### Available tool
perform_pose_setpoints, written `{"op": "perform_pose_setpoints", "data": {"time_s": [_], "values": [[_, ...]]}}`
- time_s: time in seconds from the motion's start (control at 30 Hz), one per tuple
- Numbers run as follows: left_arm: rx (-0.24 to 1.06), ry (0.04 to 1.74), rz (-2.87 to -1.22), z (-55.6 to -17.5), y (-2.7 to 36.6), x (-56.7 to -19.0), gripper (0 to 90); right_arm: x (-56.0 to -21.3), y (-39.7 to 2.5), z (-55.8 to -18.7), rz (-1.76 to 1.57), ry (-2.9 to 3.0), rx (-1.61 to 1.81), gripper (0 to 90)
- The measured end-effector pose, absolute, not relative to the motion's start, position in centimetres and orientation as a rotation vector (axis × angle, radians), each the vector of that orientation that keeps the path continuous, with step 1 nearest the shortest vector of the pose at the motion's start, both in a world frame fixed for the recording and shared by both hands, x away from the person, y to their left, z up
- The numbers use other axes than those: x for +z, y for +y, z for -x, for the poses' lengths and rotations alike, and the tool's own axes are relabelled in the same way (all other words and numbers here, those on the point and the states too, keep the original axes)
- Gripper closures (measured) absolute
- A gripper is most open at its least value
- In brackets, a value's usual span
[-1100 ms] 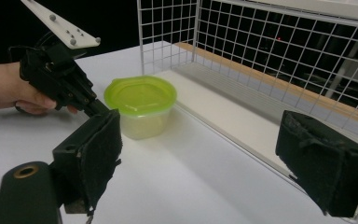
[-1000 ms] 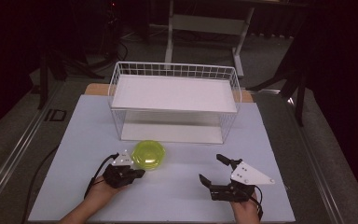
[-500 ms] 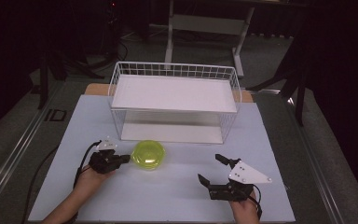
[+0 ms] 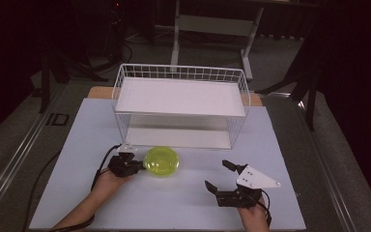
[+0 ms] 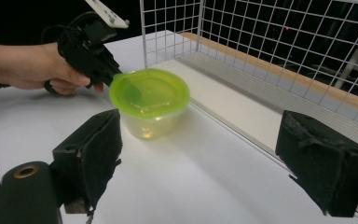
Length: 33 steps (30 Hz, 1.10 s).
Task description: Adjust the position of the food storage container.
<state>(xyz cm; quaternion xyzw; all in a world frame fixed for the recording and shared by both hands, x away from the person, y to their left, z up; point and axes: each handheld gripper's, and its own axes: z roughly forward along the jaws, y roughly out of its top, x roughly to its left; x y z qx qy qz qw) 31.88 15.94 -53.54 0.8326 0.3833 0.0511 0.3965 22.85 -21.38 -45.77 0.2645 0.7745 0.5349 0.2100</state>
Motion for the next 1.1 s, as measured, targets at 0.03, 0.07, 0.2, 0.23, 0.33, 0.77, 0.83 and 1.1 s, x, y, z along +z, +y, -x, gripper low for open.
{"op": "perform_pose_setpoints", "data": {"time_s": [0.03,0.07,0.2,0.23,0.33,0.77,0.83,1.1], "values": [[0.121,0.962,-2.116,-31.9,15.6,-53.6,90.0,-45.8,-21.4,-22.9,-0.736,2.151,1.486,14.2],[0.122,0.952,-2.123,-31.8,15.2,-53.6,90.0,-45.8,-21.4,-22.9,-0.736,2.151,1.489,14.2],[0.081,0.911,-2.134,-32.0,13.7,-53.5,90.0,-45.8,-21.3,-22.8,-0.730,2.156,1.487,14.2],[0.081,0.904,-2.137,-32.1,13.4,-53.4,90.0,-45.8,-21.3,-22.8,-0.730,2.158,1.487,14.2],[0.082,0.902,-2.136,-32.2,12.9,-53.4,90.0,-45.8,-21.3,-22.9,-0.727,2.161,1.485,14.2],[0.031,0.805,-2.204,-32.7,7.3,-53.6,90.0,-45.9,-21.6,-23.1,-0.741,2.166,1.497,13.7],[0.028,0.795,-2.200,-32.7,6.9,-53.6,90.0,-45.9,-21.6,-23.2,-0.738,2.168,1.488,13.6],[0.043,0.805,-2.179,-33.1,6.6,-53.5,90.0,-46.0,-21.7,-23.2,-0.746,2.172,1.481,13.7]]}}
